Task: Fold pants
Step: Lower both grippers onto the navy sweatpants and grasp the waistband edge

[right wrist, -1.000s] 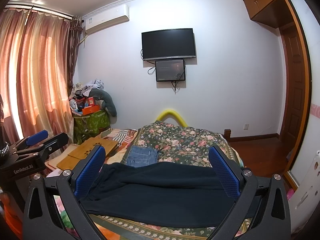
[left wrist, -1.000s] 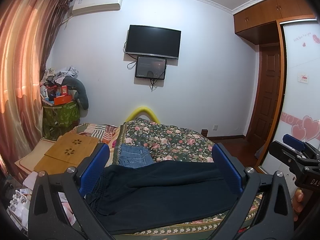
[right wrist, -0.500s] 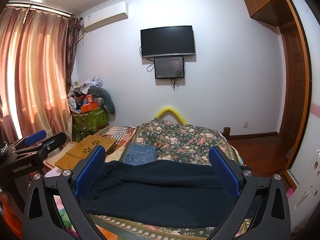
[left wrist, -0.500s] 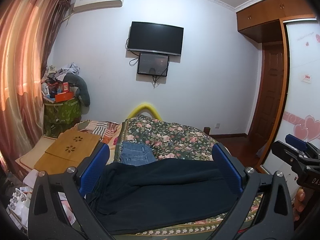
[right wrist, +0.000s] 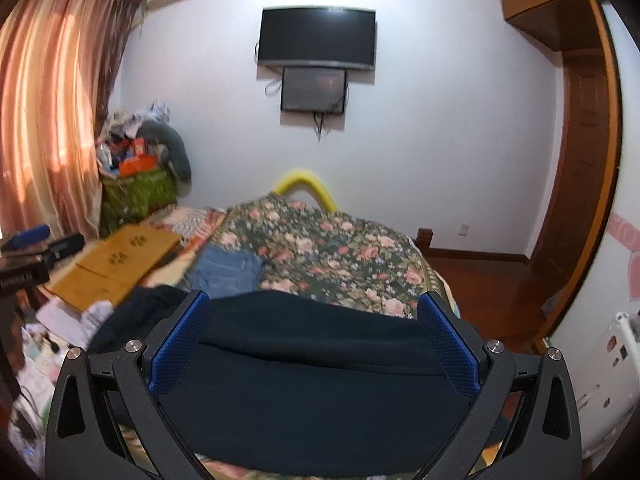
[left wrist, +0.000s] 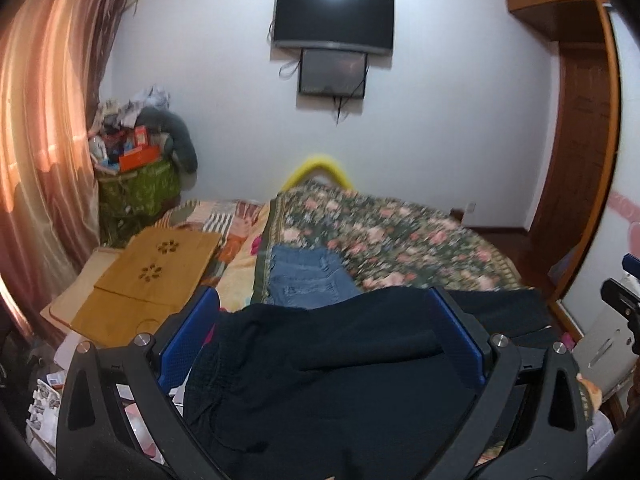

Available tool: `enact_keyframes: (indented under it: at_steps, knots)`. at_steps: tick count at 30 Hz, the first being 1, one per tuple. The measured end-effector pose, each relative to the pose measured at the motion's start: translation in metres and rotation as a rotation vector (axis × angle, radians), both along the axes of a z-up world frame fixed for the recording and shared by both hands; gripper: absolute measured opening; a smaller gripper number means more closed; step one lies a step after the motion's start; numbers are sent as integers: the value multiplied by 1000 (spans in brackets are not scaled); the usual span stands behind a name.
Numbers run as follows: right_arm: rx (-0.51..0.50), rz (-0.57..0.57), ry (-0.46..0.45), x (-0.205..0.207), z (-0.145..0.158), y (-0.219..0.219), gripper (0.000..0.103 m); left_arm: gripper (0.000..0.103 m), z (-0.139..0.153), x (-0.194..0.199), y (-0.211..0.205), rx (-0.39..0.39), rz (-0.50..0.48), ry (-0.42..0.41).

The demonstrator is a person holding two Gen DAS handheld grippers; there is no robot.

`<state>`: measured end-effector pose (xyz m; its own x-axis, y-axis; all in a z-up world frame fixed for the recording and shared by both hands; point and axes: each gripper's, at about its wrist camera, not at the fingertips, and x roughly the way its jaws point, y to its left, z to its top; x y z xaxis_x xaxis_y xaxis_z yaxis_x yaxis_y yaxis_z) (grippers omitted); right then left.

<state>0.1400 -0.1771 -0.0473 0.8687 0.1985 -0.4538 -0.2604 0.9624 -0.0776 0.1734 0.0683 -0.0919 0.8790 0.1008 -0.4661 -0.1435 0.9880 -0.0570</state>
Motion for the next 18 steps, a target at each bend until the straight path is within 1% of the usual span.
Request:
enact_keyframes:
  at_steps: [4, 6, 9, 11, 14, 15, 16, 18]
  knots:
    - [-42, 6, 48, 37, -27, -5, 102, 103, -23, 44, 34, -45, -47, 45]
    - [-47, 20, 83, 53, -39, -9, 103, 103, -35, 65, 52, -44, -7, 68]
    - [-42, 54, 173, 82, -58, -16, 102, 103, -49, 98, 79, -43, 33, 111]
    - [-56, 57, 228, 99, -70, -18, 102, 103, -61, 120, 97, -27, 73, 155]
    - [-89, 68, 270, 125, -86, -19, 102, 103, -86, 154, 120, 22, 140, 229]
    - [-92, 73, 287, 133, -91, -20, 102, 103, -94, 162, 126, 27, 153, 249]
    - [-87, 78, 303, 144, -96, -20, 102, 103, -104, 173, 135, 27, 165, 277]
    - [-73, 93, 345, 166, -109, -21, 102, 102, -128, 194, 152, -1, 175, 356]
